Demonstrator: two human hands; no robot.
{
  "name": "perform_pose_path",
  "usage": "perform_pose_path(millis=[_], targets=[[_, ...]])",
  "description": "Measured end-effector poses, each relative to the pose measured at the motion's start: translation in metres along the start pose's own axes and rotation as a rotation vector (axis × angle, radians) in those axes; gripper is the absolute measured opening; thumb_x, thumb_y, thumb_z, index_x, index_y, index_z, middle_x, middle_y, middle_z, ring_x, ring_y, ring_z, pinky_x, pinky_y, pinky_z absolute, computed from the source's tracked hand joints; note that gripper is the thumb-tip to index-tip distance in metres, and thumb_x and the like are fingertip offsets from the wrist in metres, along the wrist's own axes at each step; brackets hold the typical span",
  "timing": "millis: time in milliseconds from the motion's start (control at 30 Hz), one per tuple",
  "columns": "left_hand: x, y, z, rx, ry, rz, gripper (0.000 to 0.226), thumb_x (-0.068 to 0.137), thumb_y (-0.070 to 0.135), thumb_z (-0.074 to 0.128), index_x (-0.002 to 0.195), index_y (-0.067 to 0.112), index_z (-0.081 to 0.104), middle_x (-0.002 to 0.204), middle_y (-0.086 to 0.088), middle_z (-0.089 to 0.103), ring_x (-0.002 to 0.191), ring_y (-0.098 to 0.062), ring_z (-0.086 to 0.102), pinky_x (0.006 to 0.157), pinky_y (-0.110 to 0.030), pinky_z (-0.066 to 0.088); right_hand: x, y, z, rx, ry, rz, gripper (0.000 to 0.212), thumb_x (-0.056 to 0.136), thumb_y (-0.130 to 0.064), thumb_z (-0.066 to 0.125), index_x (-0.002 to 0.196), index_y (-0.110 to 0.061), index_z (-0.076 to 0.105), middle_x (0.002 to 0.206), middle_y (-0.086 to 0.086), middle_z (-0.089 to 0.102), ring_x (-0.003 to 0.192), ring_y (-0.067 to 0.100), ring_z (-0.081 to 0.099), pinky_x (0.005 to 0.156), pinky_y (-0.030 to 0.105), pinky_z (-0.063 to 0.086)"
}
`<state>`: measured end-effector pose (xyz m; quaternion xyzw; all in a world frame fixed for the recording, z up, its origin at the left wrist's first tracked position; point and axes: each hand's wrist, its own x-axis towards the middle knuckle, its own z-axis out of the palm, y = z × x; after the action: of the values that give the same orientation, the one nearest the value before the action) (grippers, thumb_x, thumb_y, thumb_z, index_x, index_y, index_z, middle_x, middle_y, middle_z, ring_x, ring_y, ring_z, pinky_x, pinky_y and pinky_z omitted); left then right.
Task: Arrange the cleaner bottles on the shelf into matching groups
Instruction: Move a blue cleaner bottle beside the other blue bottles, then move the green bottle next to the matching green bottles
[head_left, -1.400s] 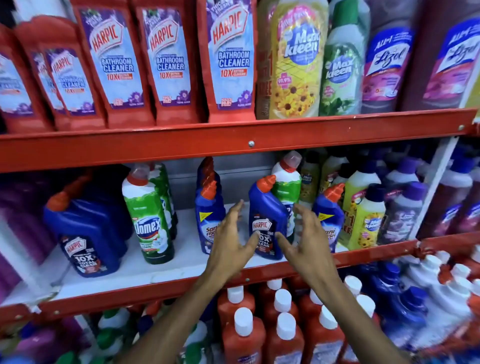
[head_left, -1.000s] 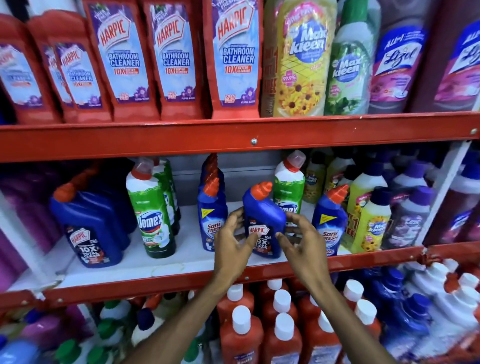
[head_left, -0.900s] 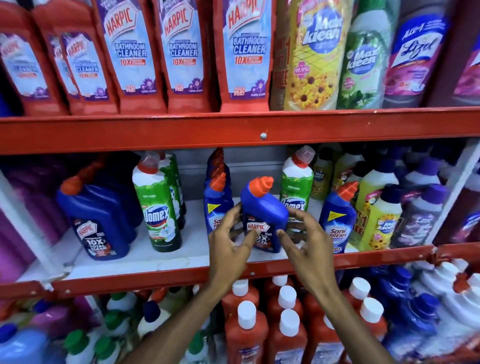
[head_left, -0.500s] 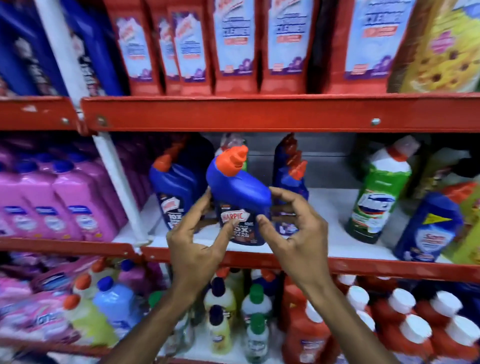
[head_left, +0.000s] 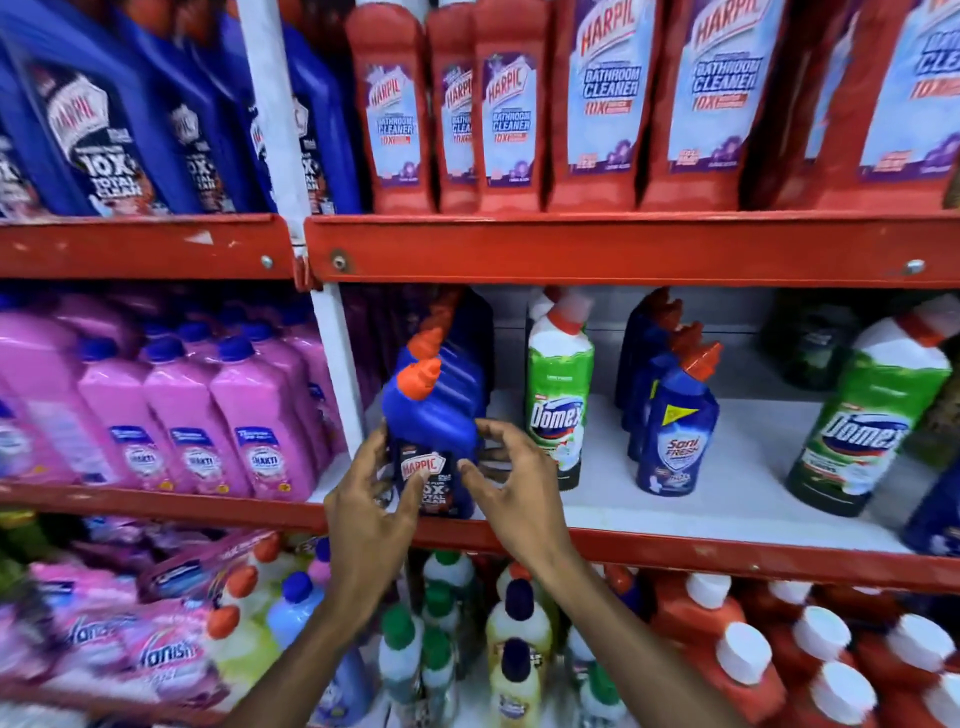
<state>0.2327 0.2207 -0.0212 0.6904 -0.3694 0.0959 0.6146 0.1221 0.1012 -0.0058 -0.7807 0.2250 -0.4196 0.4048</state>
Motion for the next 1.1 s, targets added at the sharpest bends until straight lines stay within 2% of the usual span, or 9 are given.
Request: perform_pose_path(millis=[100,233,367,500,600,767,967,1033,1100], targets=[[0.005,-0.001,0.001,0.029,-0.034,0.0,0.062,0.086,0.027,0.07,0.144,0.031,0.049,0.119,0.033,0.061,0.098,0.018,0.065,0.094,-0.042,0.062,0.004,-0.002,0.003,-0.044,-0.031,-0.006,0.048,0.087,-0.022,0.072,0.133,-0.019,0.059,0.125,0.001,0.066,0.099,0.009,0.068,0.088,0.036,0.061],[0.004,0.0,0.004,0.081,-0.041,0.029,0.068,0.088,0.026,0.07,0.151,0.023,0.043,0.136,0.011,0.061,0.118,-0.011,0.066,0.102,-0.048,0.058,-0.003,-0.001,-0.008,-0.102,-0.075,-0.046,0.054,0.09,-0.027,0.067,0.141,-0.021,0.051,0.134,0.0,0.059,0.11,0.01,0.064,0.096,0.037,0.057],[-0.012,0.009,0.013,0.228,0.045,0.203,0.077,0.087,0.03,0.064,0.156,0.019,0.033,0.165,-0.006,0.036,0.152,-0.02,0.036,0.122,-0.049,0.037,-0.026,0.002,-0.047,-0.35,0.02,-0.186,0.061,0.093,-0.031,0.059,0.15,-0.026,0.039,0.153,-0.007,0.044,0.139,0.009,0.041,0.115,0.018,0.035],[-0.024,0.031,0.037,0.47,0.025,0.583,0.078,0.085,0.028,0.07,0.154,0.014,0.036,0.166,-0.02,0.028,0.155,-0.038,0.028,0.122,-0.058,0.032,-0.037,0.008,-0.101,-0.666,0.199,-0.308,0.071,0.088,-0.026,0.061,0.154,-0.017,0.034,0.164,0.006,0.032,0.153,0.024,0.025,0.123,0.041,0.03],[-0.029,0.056,0.07,0.542,-0.031,0.675,0.079,0.086,0.032,0.07,0.155,0.014,0.035,0.165,-0.022,0.028,0.156,-0.041,0.024,0.121,-0.065,0.029,-0.043,0.02,-0.144,-0.824,0.279,-0.292,0.074,0.086,-0.025,0.061,0.154,-0.014,0.034,0.166,0.015,0.024,0.156,0.034,0.015,0.123,0.052,0.026],[-0.051,0.092,0.138,0.533,-0.114,0.804,0.076,0.087,0.035,0.068,0.153,0.014,0.039,0.162,-0.024,0.035,0.153,-0.044,0.029,0.119,-0.069,0.03,-0.054,0.045,-0.209,-1.01,0.321,-0.223,0.074,0.084,-0.022,0.061,0.153,-0.014,0.036,0.165,0.02,0.022,0.155,0.039,0.016,0.121,0.058,0.025],[-0.073,0.134,0.206,0.413,-0.218,0.883,0.073,0.088,0.033,0.068,0.152,0.014,0.041,0.163,-0.02,0.033,0.154,-0.04,0.031,0.12,-0.064,0.033,-0.065,0.074,-0.275,-0.903,0.36,-0.085,0.076,0.088,-0.023,0.059,0.156,-0.017,0.028,0.168,0.015,0.016,0.155,0.033,0.019,0.122,0.048,0.028],[-0.076,0.144,0.231,0.368,-0.261,0.88,0.071,0.088,0.032,0.067,0.152,0.015,0.041,0.163,-0.017,0.035,0.153,-0.035,0.033,0.122,-0.057,0.033,-0.064,0.08,-0.289,-0.763,0.366,-0.018,0.077,0.09,-0.019,0.058,0.158,-0.018,0.021,0.169,0.01,0.013,0.153,0.028,0.024,0.114,0.038,0.037],[-0.075,0.152,0.258,0.312,-0.334,0.807,0.068,0.09,0.031,0.064,0.152,0.015,0.041,0.163,-0.013,0.039,0.151,-0.029,0.038,0.123,-0.047,0.033,-0.061,0.087,-0.299,-0.628,0.377,0.052,0.075,0.095,-0.018,0.054,0.159,-0.016,0.015,0.17,0.005,0.01,0.154,0.021,0.019,0.11,0.023,0.033]])
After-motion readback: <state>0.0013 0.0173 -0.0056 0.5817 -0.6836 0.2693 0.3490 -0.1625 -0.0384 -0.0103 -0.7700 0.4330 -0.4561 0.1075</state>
